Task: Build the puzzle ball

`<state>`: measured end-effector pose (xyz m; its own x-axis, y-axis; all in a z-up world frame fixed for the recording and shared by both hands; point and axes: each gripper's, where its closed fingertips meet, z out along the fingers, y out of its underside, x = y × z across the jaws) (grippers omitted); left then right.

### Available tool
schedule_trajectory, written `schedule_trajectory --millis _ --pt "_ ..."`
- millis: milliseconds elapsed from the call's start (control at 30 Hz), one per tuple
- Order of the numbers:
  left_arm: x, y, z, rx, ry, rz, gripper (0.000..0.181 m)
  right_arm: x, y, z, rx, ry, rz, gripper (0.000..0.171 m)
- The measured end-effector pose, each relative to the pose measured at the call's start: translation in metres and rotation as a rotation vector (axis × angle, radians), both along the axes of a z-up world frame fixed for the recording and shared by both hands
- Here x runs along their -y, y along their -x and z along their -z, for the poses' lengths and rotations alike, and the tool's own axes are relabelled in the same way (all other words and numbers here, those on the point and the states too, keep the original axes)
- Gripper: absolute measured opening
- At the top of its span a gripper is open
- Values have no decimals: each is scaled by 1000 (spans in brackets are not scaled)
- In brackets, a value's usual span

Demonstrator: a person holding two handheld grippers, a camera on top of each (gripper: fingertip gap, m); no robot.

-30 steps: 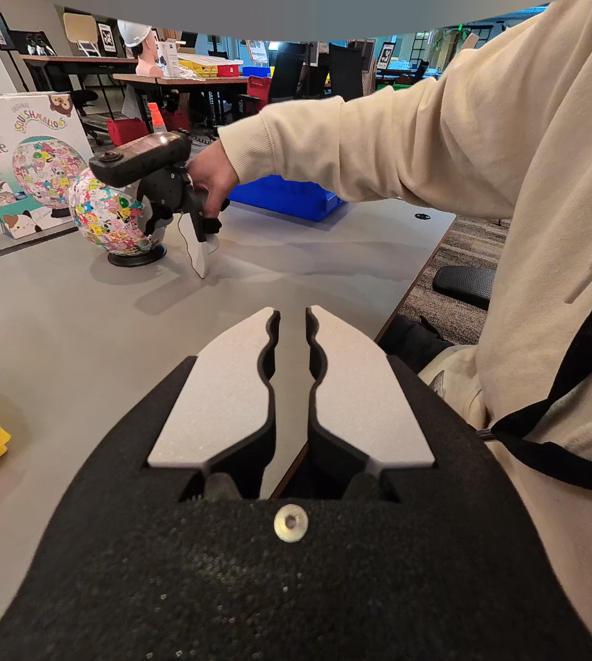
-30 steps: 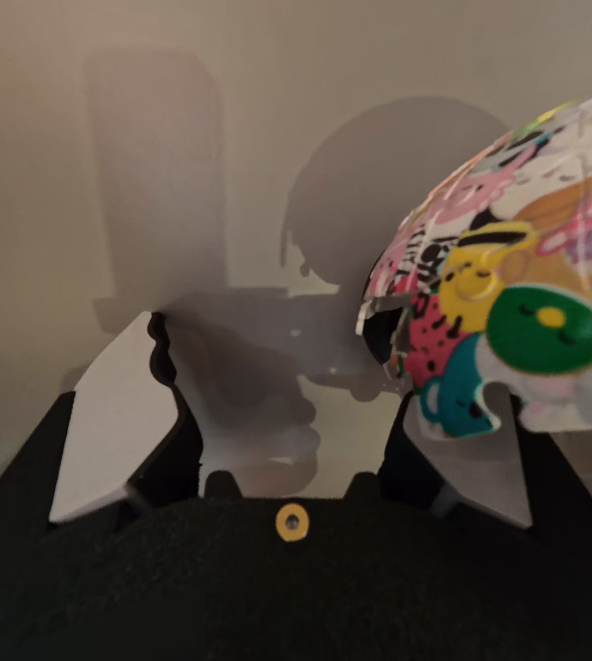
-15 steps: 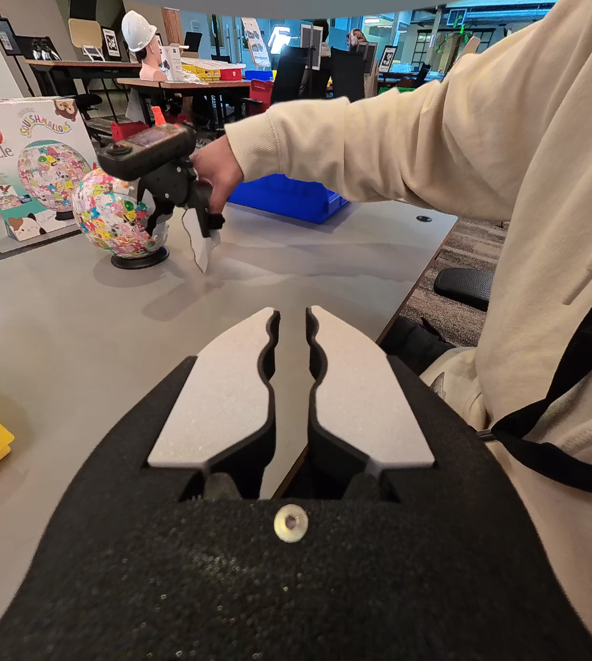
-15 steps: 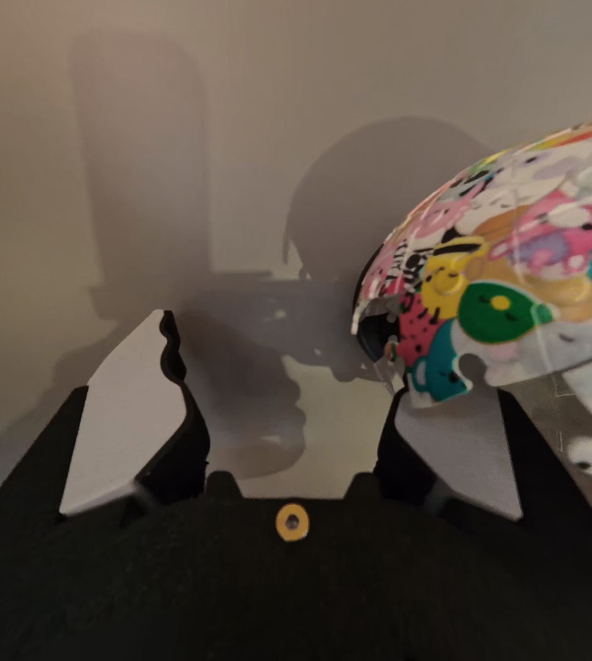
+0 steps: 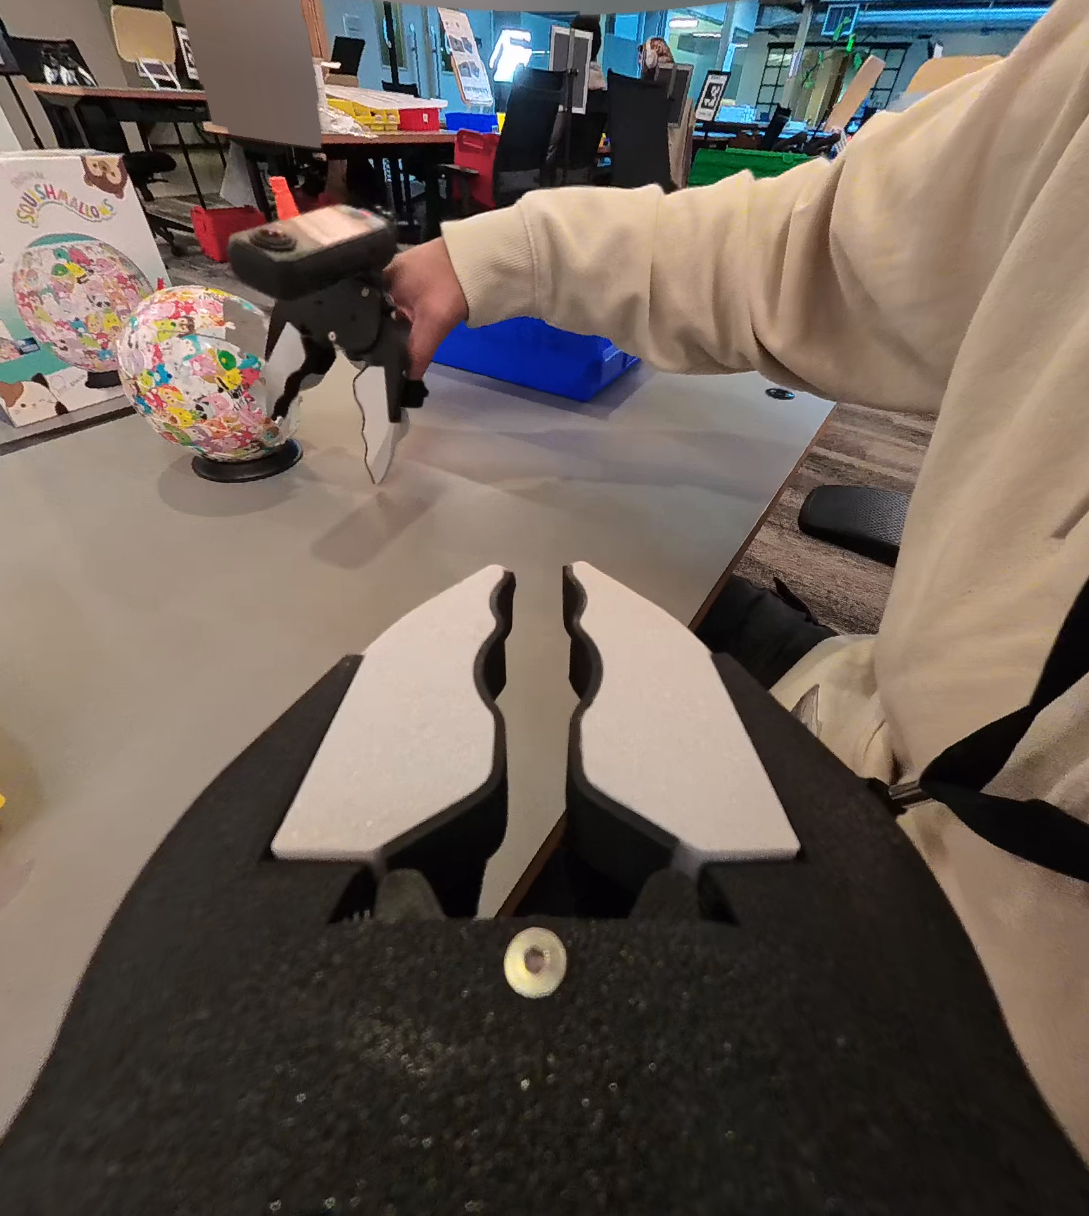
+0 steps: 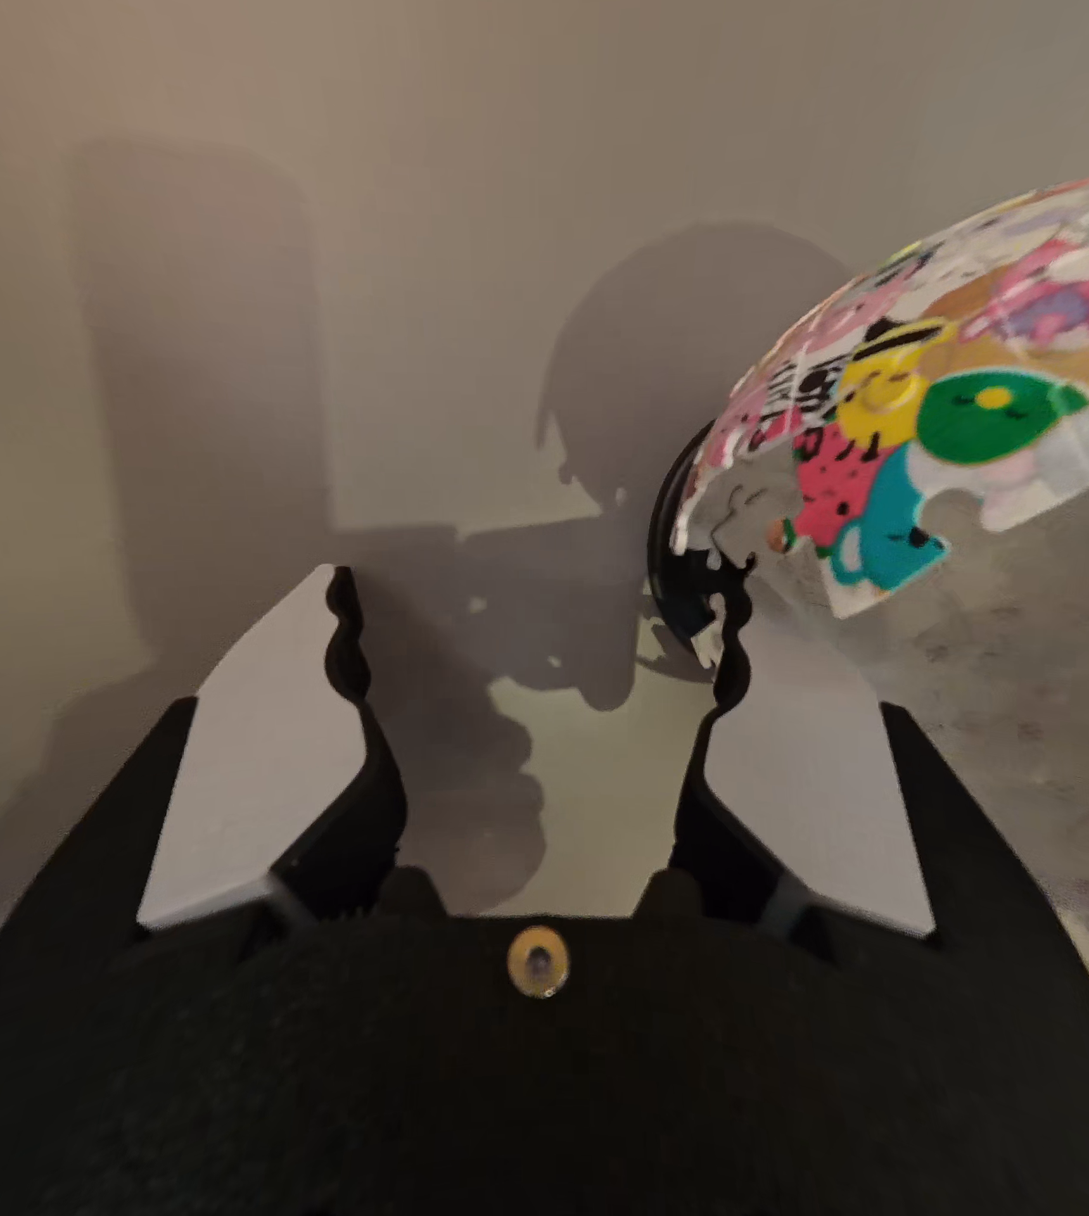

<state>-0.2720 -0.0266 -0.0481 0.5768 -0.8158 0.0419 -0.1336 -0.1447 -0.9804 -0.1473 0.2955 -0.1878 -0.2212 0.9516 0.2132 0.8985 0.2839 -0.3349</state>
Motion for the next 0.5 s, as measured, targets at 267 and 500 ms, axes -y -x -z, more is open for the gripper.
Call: schedule_trajectory --millis 267,500 --pt "0 -15 -1 -57 -48 0 13 -7 14 6 -29 49 64 114" --pt "-1 -15 1 -45 -33 16 13 -2 19 11 -38 148 97 115"
